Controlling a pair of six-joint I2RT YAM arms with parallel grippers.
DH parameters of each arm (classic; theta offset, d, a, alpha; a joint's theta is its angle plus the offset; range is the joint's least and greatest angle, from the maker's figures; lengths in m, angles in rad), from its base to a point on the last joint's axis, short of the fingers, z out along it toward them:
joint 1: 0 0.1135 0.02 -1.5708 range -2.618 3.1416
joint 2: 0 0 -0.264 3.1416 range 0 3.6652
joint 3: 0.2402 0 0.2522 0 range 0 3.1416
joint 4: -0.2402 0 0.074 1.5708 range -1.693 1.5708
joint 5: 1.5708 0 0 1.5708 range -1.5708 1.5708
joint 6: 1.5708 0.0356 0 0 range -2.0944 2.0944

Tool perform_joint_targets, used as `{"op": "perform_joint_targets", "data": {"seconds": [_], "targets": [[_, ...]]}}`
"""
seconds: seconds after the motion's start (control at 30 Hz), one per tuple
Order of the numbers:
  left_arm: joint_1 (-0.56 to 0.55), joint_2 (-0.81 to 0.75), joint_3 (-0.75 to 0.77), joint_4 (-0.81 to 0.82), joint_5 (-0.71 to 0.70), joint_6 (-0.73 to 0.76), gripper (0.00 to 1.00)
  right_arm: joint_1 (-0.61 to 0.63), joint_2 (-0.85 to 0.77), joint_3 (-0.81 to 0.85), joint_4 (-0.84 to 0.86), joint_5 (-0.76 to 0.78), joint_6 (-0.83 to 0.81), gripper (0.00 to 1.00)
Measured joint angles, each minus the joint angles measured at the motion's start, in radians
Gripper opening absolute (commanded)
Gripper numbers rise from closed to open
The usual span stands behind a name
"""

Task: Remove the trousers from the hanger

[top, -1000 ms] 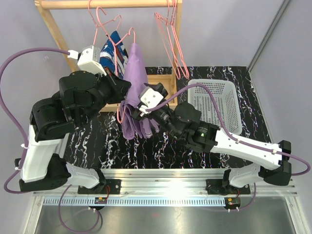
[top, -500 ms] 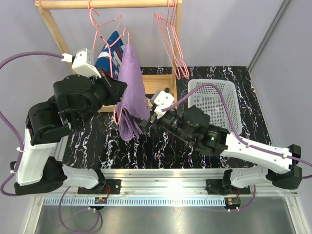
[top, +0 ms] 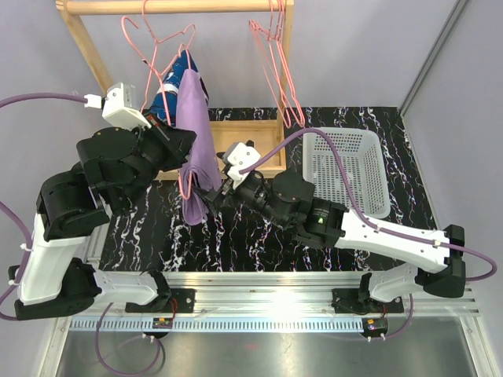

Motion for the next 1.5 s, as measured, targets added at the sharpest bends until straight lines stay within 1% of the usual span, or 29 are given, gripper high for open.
{"op": "perform_joint_targets", "data": {"seconds": [0.37,0.77,1.07,1.33,1.5], "targets": [[0.0,-0.009,-0.022,0.029,-0.019,-0.01,0.0,0.007,0.021,0.003,0.067,0.103,-0.05,0.99],[0.0,-0.009,-0.027,0.03,-0.043,-0.011,0.0,0.008,0.018,0.007,0.065,0.067,-0.056,0.99],[0.0,-0.008,-0.027,0.031,-0.047,-0.011,0.0,0.008,0.008,0.007,0.068,0.071,-0.074,0.98],[0.0,-0.008,-0.04,0.045,-0.047,-0.031,0.0,0.008,0.02,0.008,0.089,0.102,-0.094,0.98],[0.0,-0.011,-0.075,0.064,-0.05,-0.053,0.0,0.008,0.063,0.01,0.141,0.167,-0.126,0.95]]}}
